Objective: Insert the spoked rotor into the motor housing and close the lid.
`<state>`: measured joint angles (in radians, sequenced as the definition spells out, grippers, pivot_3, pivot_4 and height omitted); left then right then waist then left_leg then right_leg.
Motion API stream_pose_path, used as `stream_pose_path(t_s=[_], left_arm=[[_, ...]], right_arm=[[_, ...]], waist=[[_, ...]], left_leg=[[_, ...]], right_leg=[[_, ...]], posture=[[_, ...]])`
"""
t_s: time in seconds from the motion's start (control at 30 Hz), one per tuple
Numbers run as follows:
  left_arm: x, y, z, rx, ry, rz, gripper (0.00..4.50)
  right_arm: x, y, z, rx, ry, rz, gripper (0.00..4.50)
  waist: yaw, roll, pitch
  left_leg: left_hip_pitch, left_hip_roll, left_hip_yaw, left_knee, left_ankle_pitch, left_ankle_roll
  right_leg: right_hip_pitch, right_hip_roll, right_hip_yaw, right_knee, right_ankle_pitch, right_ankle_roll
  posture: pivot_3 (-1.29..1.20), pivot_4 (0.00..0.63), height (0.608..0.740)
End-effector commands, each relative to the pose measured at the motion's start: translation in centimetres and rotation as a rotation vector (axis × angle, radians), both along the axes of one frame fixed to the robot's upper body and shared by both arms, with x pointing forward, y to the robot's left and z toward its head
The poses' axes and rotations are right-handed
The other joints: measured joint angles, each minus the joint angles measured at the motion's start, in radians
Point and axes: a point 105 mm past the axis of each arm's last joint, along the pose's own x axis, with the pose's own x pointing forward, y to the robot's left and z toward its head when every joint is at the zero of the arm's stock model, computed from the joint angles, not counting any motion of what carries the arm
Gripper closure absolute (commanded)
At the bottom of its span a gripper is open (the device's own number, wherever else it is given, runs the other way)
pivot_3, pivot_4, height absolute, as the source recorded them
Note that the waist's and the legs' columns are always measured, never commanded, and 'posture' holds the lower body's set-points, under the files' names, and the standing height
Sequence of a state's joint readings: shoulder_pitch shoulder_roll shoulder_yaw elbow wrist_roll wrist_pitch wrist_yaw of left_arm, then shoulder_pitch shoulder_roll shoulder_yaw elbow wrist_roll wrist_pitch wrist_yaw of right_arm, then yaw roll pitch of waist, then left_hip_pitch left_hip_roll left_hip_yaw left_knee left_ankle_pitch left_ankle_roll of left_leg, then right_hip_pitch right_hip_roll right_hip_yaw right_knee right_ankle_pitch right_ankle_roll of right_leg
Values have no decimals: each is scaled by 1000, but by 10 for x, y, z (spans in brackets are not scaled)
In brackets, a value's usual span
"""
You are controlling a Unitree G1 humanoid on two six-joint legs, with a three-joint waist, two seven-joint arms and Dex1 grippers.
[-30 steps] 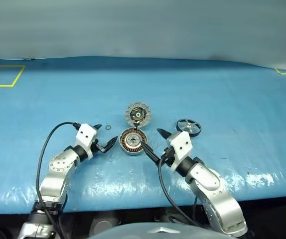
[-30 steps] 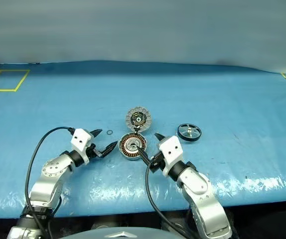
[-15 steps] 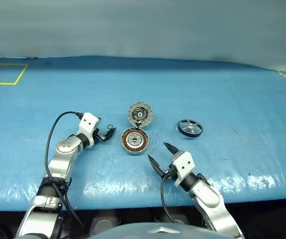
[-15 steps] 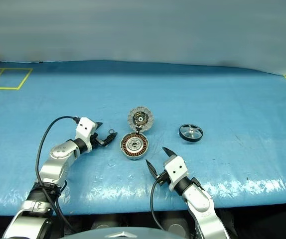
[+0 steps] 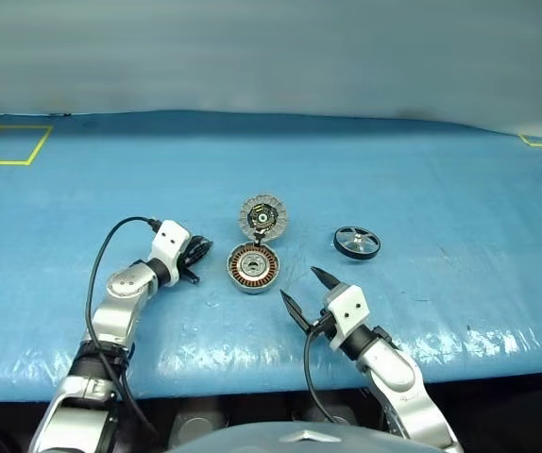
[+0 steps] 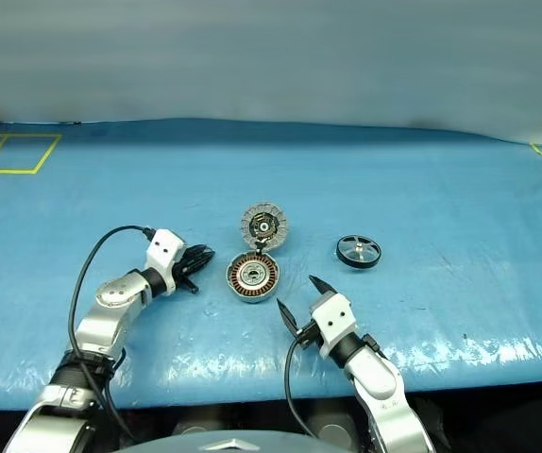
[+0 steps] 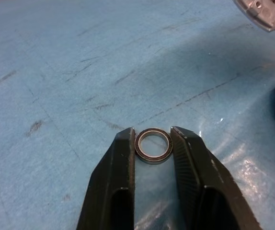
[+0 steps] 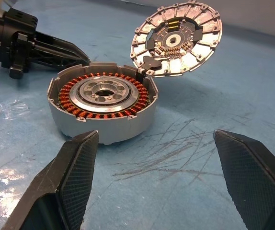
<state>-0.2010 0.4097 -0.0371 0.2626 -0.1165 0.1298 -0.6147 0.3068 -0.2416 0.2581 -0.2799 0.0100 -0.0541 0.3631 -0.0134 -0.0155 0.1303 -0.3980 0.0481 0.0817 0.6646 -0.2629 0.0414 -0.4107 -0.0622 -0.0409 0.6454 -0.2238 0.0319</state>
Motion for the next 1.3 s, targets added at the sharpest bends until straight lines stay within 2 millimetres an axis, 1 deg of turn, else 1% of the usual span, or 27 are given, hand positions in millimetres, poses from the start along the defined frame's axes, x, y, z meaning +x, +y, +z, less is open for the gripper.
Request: stream_pose_path(t_s=[0.03, 0.1, 0.23, 0.37, 0.47, 0.5, 0.67, 0.77, 0.9, 1.03, 1.3], left_arm=[[-21, 16, -18, 38, 107, 26, 3866], [-24, 15, -8, 41, 73, 15, 3866], [-27, 2, 23, 23, -6, -40, 3866], [-28, -21, 53, -9, -78, -130, 3866], [-25, -37, 68, 4, -121, -204, 3866], [-25, -43, 70, 9, -125, -233, 3866], [-29, -70, 72, 13, -101, -394, 3866], [-31, -79, 67, 16, -75, -454, 3866], [-32, -86, 59, 49, -56, -499, 3866], [-34, -96, 49, 64, -26, -550, 3866], [-29, -105, 41, 68, -21, -562, 3866]], right_arm=[[-2, -1, 9, 14, -34, 2, 480], [-4, -1, 7, 16, -28, 9, 480], [-4, -2, 2, 7, -9, 6, 480], [-4, -2, 1, -5, -12, 17, 480], [-4, -1, 0, -14, -15, 28, 480], [-4, 0, 0, -15, -17, 31, 480], [-4, 0, 1, -31, -33, 30, 480], [-4, 0, 1, -30, -35, 29, 480], [-4, 2, 1, -28, -39, 32, 480], [-3, 3, 2, -31, -48, 31, 480], [-2, 6, 3, -35, -55, 39, 480]], waist=[[0, 0, 0], [1, 0, 0], [3, 0, 0], [9, -1, 2], [11, -1, 2], [12, -1, 2], [10, -1, 2], [9, -1, 2], [9, -1, 2], [11, -1, 2], [12, -1, 2]], left_leg=[[0, 0, 0, 0, 0, 0], [0, 0, 0, -1, 0, 0], [0, 0, 0, -1, 0, 0], [-1, -1, -1, 0, 0, 0], [-1, -2, -1, 0, 0, 0], [-2, -2, -1, 0, 0, 0], [-3, -2, -1, -1, 0, 0], [-3, -2, -1, -1, 0, 0], [-3, -2, -1, 0, 0, 0], [-3, -2, -1, 1, 0, 0], [-3, -2, -1, 1, 0, 0]], right_leg=[[0, 0, 0, 0, 0, 0], [0, -1, 0, 0, 0, -1], [-3, -6, -1, -1, -1, -1], [-4, -7, -2, -1, -1, -1], [-2, -6, -2, -1, -1, -1], [-1, -3, -2, -1, -1, -1], [-1, 0, 0, -1, -1, -1], [-2, 1, 0, -1, -1, -1], [-1, 1, 1, 0, -3, 3], [-1, 1, 1, 0, -3, 4], [-1, 1, 1, 0, -3, 4]], posture=[[0, 150, 740], [0, 150, 740], [0, 150, 740], [0, 150, 740], [0, 150, 740], [0, 150, 740], [0, 150, 740], [0, 150, 740], [0, 150, 740], [0, 150, 740], [0, 150, 740]])
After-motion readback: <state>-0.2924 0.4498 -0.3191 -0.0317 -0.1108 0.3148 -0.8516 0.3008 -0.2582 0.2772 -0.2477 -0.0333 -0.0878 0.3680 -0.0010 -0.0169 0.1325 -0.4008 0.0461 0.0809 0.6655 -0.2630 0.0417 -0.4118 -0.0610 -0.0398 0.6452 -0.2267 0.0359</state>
